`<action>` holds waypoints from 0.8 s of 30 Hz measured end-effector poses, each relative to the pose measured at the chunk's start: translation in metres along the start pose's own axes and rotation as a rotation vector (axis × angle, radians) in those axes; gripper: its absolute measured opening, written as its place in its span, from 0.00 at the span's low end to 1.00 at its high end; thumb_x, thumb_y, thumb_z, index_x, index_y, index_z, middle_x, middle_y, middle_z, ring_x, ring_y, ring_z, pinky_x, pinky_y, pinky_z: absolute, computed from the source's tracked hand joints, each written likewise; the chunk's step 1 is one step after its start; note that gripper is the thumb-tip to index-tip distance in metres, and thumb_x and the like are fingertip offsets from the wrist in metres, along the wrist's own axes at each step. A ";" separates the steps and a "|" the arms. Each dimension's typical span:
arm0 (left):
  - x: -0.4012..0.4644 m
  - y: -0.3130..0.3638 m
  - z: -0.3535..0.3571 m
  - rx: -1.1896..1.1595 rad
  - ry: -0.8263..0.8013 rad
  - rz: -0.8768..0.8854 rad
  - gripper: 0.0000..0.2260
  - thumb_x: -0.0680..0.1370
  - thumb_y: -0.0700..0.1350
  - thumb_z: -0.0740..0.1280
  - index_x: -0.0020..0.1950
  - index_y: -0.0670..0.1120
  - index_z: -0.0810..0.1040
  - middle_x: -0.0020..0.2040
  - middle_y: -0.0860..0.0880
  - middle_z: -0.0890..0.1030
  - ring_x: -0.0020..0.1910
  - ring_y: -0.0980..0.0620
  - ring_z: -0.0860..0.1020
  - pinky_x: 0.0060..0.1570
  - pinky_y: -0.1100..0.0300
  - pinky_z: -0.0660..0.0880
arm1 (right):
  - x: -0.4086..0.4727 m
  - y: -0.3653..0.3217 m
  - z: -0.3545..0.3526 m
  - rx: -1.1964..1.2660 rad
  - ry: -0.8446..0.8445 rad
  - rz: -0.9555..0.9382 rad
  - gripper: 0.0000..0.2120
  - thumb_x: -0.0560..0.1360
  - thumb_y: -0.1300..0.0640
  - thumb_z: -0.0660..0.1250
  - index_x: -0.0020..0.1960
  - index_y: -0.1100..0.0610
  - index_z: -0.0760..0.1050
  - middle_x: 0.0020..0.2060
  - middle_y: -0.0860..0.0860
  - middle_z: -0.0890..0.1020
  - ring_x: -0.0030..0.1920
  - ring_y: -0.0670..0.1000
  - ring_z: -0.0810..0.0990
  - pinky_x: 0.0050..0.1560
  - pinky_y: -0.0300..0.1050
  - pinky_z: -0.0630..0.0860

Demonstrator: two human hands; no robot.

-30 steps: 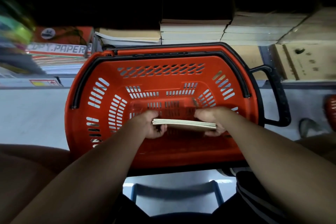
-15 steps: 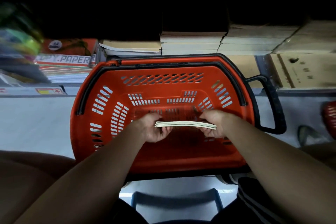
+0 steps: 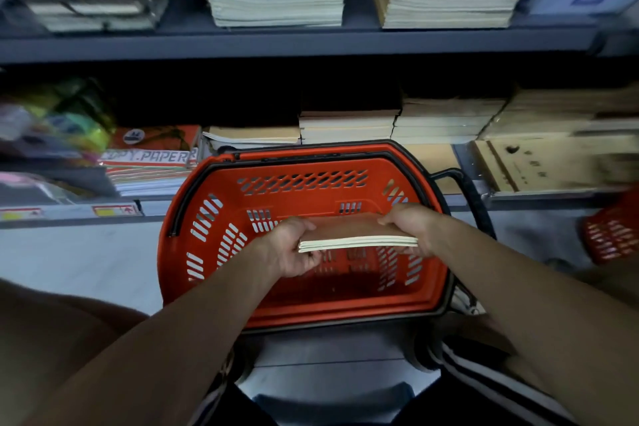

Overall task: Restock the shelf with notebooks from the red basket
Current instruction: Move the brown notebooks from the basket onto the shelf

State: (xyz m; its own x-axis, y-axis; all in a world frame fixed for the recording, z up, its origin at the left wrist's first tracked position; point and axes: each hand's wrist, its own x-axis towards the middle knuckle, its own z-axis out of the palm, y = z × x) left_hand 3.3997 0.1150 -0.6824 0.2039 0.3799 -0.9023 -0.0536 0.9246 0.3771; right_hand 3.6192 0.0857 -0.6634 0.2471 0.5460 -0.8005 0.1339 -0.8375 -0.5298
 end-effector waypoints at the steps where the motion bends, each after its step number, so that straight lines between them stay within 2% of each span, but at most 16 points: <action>1: -0.009 0.001 0.003 0.007 0.002 0.024 0.05 0.84 0.41 0.60 0.49 0.43 0.72 0.35 0.44 0.77 0.29 0.50 0.73 0.22 0.67 0.70 | -0.005 -0.001 -0.003 0.003 0.001 -0.011 0.03 0.83 0.59 0.66 0.51 0.55 0.76 0.40 0.53 0.80 0.35 0.50 0.79 0.29 0.41 0.75; 4: -0.030 0.001 0.006 0.013 -0.002 0.076 0.04 0.83 0.41 0.61 0.50 0.42 0.72 0.37 0.43 0.76 0.30 0.49 0.75 0.22 0.67 0.71 | -0.022 -0.005 -0.008 0.019 0.013 -0.061 0.01 0.83 0.60 0.66 0.52 0.56 0.76 0.38 0.54 0.81 0.34 0.52 0.80 0.25 0.40 0.75; 6: -0.045 0.000 0.008 0.011 -0.013 0.099 0.04 0.83 0.42 0.61 0.53 0.41 0.72 0.37 0.43 0.77 0.25 0.49 0.77 0.20 0.65 0.73 | -0.036 -0.008 -0.011 0.030 0.032 -0.098 0.04 0.82 0.59 0.67 0.56 0.57 0.77 0.39 0.54 0.83 0.38 0.53 0.82 0.32 0.44 0.77; 8: -0.058 0.000 0.010 0.032 -0.014 0.138 0.05 0.83 0.43 0.62 0.54 0.42 0.73 0.36 0.43 0.78 0.22 0.49 0.78 0.20 0.64 0.73 | -0.051 -0.010 -0.014 0.038 0.048 -0.154 0.10 0.82 0.60 0.68 0.63 0.58 0.78 0.48 0.53 0.84 0.48 0.56 0.85 0.40 0.47 0.81; 10: -0.075 0.000 0.014 0.060 0.003 0.193 0.04 0.83 0.43 0.63 0.51 0.43 0.74 0.34 0.43 0.79 0.26 0.48 0.79 0.20 0.63 0.74 | -0.066 -0.014 -0.019 0.027 0.079 -0.199 0.13 0.81 0.60 0.69 0.65 0.61 0.78 0.58 0.56 0.84 0.58 0.60 0.84 0.56 0.56 0.84; 11: -0.084 0.000 0.017 0.076 0.013 0.219 0.04 0.83 0.43 0.63 0.51 0.43 0.74 0.35 0.44 0.79 0.29 0.48 0.79 0.21 0.63 0.75 | -0.075 -0.016 -0.022 0.027 0.089 -0.216 0.11 0.81 0.60 0.69 0.62 0.62 0.79 0.57 0.59 0.84 0.57 0.62 0.84 0.59 0.61 0.82; 13: -0.099 0.001 0.021 0.113 0.019 0.259 0.05 0.83 0.44 0.63 0.53 0.43 0.75 0.38 0.44 0.80 0.33 0.48 0.79 0.23 0.63 0.76 | -0.093 -0.019 -0.027 0.042 0.098 -0.234 0.09 0.81 0.58 0.69 0.58 0.62 0.78 0.51 0.62 0.85 0.52 0.64 0.86 0.57 0.64 0.83; 15: -0.113 0.002 0.025 0.137 0.014 0.290 0.05 0.83 0.44 0.63 0.54 0.43 0.76 0.34 0.45 0.82 0.29 0.48 0.81 0.21 0.62 0.76 | -0.104 -0.021 -0.032 0.044 0.122 -0.264 0.11 0.80 0.55 0.71 0.58 0.60 0.78 0.54 0.62 0.85 0.55 0.65 0.85 0.60 0.66 0.81; 17: -0.127 0.003 0.029 0.159 0.006 0.331 0.06 0.83 0.44 0.62 0.51 0.43 0.76 0.28 0.46 0.82 0.24 0.50 0.81 0.20 0.62 0.75 | -0.100 -0.017 -0.040 0.062 0.133 -0.306 0.19 0.74 0.51 0.73 0.61 0.59 0.78 0.58 0.61 0.84 0.59 0.65 0.83 0.64 0.67 0.78; 18: -0.134 0.003 0.031 0.163 0.003 0.351 0.06 0.83 0.44 0.62 0.51 0.43 0.76 0.28 0.46 0.82 0.24 0.49 0.81 0.21 0.62 0.76 | -0.096 -0.016 -0.044 0.071 0.140 -0.328 0.24 0.70 0.49 0.74 0.62 0.59 0.78 0.59 0.61 0.84 0.60 0.64 0.82 0.65 0.67 0.77; 19: -0.141 0.003 0.033 0.161 -0.001 0.373 0.07 0.84 0.44 0.61 0.51 0.43 0.76 0.30 0.46 0.82 0.28 0.49 0.81 0.21 0.63 0.75 | -0.098 -0.016 -0.047 0.079 0.144 -0.343 0.26 0.68 0.49 0.74 0.63 0.59 0.79 0.58 0.61 0.84 0.60 0.64 0.82 0.66 0.67 0.77; 21: -0.156 0.005 0.038 0.157 -0.020 0.424 0.08 0.84 0.45 0.61 0.53 0.43 0.76 0.36 0.45 0.81 0.33 0.48 0.80 0.21 0.65 0.73 | -0.130 -0.020 -0.046 0.106 0.157 -0.384 0.20 0.72 0.51 0.73 0.60 0.60 0.80 0.52 0.61 0.86 0.54 0.64 0.85 0.61 0.66 0.81; 24: -0.178 0.007 0.048 0.148 -0.034 0.494 0.10 0.83 0.47 0.61 0.57 0.42 0.77 0.37 0.44 0.82 0.31 0.46 0.81 0.24 0.63 0.75 | -0.163 -0.023 -0.052 0.135 0.187 -0.464 0.09 0.80 0.57 0.69 0.56 0.62 0.82 0.44 0.60 0.88 0.44 0.61 0.87 0.46 0.54 0.84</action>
State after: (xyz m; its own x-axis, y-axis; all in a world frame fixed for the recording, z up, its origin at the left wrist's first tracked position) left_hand 3.4099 0.0531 -0.5094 0.2211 0.7668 -0.6026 -0.0131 0.6201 0.7844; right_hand 3.6255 0.0151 -0.5065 0.3602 0.8353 -0.4153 0.1478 -0.4907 -0.8587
